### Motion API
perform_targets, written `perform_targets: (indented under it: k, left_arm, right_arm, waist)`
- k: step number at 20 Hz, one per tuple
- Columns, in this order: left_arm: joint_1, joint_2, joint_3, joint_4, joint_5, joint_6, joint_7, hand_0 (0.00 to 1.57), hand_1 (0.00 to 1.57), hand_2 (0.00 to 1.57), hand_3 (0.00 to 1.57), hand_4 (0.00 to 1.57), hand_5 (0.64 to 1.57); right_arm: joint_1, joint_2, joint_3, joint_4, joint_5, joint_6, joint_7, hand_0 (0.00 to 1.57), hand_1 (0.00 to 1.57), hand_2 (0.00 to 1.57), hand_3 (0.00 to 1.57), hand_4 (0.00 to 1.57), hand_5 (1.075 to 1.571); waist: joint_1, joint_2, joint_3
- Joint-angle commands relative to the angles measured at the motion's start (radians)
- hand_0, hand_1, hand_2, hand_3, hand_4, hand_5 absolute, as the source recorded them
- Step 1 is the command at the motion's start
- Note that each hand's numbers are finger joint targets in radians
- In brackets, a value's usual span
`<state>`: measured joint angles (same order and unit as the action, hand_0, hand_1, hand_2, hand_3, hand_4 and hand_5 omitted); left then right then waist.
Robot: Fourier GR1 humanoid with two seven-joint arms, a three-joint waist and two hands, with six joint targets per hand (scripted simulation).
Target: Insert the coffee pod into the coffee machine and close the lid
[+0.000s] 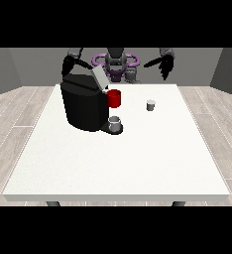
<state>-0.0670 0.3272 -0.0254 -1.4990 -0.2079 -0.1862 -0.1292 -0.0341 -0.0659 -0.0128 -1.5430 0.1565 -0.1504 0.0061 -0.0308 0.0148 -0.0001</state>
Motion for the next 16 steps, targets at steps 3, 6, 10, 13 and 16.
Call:
perform_targets:
  k: [3,6,10,13,16]
  left_arm:
    - [-0.123,0.048,0.015,0.099,-0.062,-0.037,0.045,0.00,0.00,0.00,0.00,0.00,1.571]
    - [-0.240,0.073,0.037,0.154,-0.109,-0.010,0.115,0.00,0.00,0.00,0.00,0.00,1.571]
    - [-0.281,0.106,0.043,0.270,-0.156,-0.024,0.086,0.00,0.00,0.00,0.00,0.00,1.571]
    - [-0.302,0.128,0.051,0.370,-0.182,-0.031,0.015,0.00,0.00,0.00,0.00,0.00,1.571]
    - [-0.337,0.122,0.046,0.452,-0.214,-0.033,0.006,0.00,0.00,0.00,0.00,0.00,1.571]
  right_arm:
    - [-0.047,0.034,0.015,0.059,0.013,-0.019,-0.077,0.00,0.00,0.00,0.00,0.00,1.571]
    - [-0.087,0.064,0.047,0.046,0.002,-0.010,-0.075,0.00,0.00,0.00,0.00,0.00,1.571]
    - [-0.138,0.023,0.031,0.037,0.004,0.018,0.007,0.00,0.00,0.00,0.00,0.00,1.571]
    - [-0.122,0.064,0.091,0.031,0.058,-0.016,0.005,0.00,0.00,0.00,0.00,0.00,1.571]
    - [-0.139,0.057,0.072,0.032,-0.017,0.030,0.030,0.00,0.00,0.00,0.00,0.00,1.571]
  waist:
    - [-0.034,0.085,0.0003]
    - [-0.099,0.137,0.0004]
    - [-0.121,0.178,-0.0002]
    - [-0.129,0.210,-0.0005]
    - [-0.137,0.197,-0.0003]
